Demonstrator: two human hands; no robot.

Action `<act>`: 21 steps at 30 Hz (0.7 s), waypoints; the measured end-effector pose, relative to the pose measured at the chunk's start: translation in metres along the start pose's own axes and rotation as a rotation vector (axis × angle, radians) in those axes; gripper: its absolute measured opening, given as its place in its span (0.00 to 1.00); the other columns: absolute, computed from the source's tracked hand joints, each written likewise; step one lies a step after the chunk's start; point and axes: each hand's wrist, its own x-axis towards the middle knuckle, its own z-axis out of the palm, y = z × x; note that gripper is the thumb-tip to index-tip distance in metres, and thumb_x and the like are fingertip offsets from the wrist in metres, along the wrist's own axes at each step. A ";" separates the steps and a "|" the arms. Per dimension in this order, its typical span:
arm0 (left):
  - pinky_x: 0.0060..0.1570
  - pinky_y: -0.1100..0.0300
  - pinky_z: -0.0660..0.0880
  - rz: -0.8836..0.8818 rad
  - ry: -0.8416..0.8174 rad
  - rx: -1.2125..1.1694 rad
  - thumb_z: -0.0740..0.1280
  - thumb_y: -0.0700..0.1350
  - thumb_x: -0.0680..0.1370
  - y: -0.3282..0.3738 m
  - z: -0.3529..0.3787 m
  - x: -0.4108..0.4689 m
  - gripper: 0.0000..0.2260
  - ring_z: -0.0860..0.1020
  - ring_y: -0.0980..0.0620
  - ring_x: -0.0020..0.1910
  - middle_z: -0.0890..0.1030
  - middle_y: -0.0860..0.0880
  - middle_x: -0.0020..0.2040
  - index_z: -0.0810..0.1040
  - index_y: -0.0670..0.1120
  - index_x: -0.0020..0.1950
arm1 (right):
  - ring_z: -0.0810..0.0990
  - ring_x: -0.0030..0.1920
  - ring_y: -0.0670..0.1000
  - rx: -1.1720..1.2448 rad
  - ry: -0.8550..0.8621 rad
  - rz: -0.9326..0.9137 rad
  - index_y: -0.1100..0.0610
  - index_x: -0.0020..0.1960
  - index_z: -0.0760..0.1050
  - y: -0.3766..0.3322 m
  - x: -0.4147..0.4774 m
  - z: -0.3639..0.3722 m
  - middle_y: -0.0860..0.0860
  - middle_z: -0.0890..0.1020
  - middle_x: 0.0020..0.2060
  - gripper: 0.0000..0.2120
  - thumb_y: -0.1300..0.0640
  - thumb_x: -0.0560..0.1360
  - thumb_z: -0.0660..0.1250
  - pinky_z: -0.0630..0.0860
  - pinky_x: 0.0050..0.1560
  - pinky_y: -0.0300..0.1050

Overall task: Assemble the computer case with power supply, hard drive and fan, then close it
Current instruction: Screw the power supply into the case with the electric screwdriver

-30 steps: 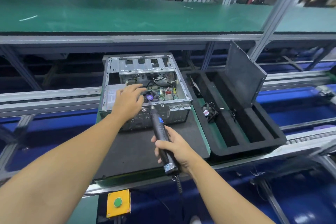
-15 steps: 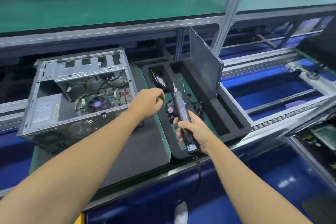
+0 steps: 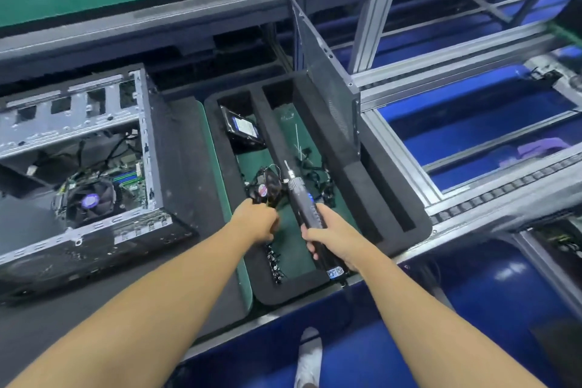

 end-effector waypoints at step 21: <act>0.56 0.55 0.63 -0.078 -0.144 0.273 0.61 0.42 0.79 0.055 0.043 0.024 0.12 0.78 0.50 0.58 0.82 0.54 0.56 0.78 0.52 0.59 | 0.77 0.33 0.49 -0.076 0.068 -0.012 0.52 0.60 0.73 0.015 0.021 -0.004 0.53 0.80 0.40 0.15 0.61 0.75 0.70 0.84 0.42 0.48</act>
